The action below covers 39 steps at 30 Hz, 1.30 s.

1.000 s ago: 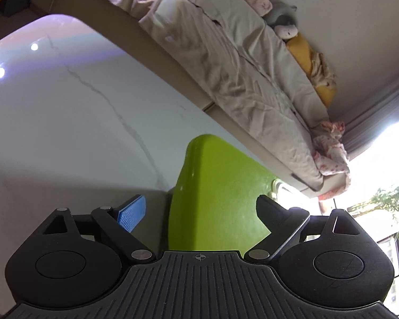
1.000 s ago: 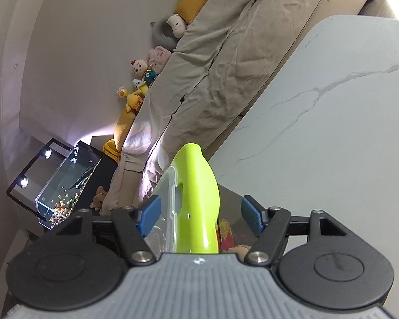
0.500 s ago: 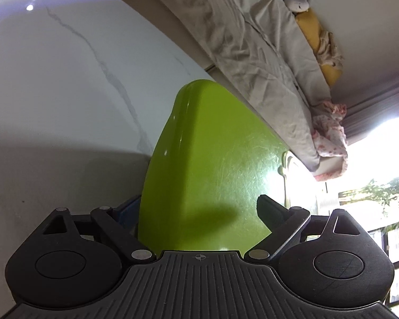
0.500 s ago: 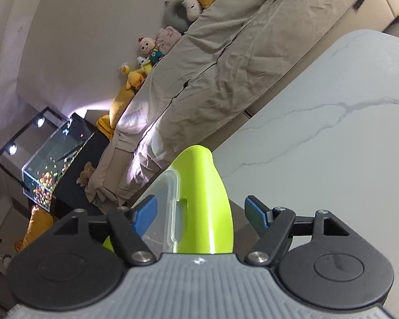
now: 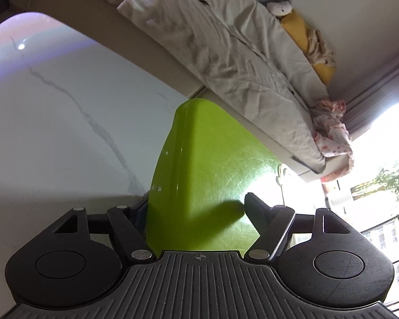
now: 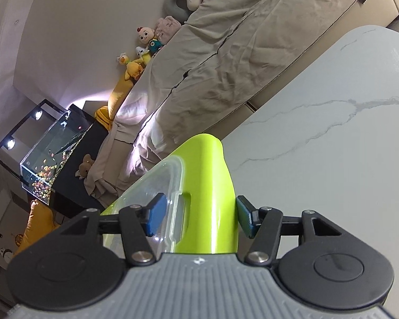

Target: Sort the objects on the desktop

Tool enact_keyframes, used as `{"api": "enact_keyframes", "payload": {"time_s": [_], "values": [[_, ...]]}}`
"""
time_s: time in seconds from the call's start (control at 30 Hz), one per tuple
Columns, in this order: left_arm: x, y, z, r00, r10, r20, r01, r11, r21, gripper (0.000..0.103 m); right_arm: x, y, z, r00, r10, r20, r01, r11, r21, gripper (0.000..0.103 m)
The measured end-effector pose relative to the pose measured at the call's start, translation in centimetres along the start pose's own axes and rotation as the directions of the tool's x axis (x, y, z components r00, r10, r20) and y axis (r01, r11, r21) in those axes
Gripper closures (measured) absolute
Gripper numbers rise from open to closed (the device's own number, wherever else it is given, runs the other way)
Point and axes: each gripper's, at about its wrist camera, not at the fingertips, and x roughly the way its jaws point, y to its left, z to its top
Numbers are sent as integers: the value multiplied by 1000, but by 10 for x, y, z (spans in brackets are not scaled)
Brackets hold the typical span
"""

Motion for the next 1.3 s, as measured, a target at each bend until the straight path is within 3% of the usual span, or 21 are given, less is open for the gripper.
{"api": "enact_keyframes", "payload": {"time_s": [0.23,0.47,0.7,0.87,1.03,1.3], "values": [[13,22,-14,999,11,-44,-13,999,-44,23,5,-5,-2,1000,-24,-12,23,1000,-16,44],[13,16,-7,999,28,-43,-30,999,-38,23,6,-3,1,999,-41,-1,41,999,-16,44],[0,6,2,1000,-18,-8,18,1000,-19,21,1,-1,7,1000,-11,26,10,1000,2,45],[10,13,0,999,31,-39,-32,999,-27,20,9,-3,5,1000,-19,2,19,1000,7,45],[14,25,-2,999,15,-52,-18,998,-61,21,11,-12,-1,1000,19,-3,-19,999,39,46],[17,25,0,999,16,-52,-19,998,-59,17,11,-16,-1,1000,16,-4,-16,999,51,46]]}}
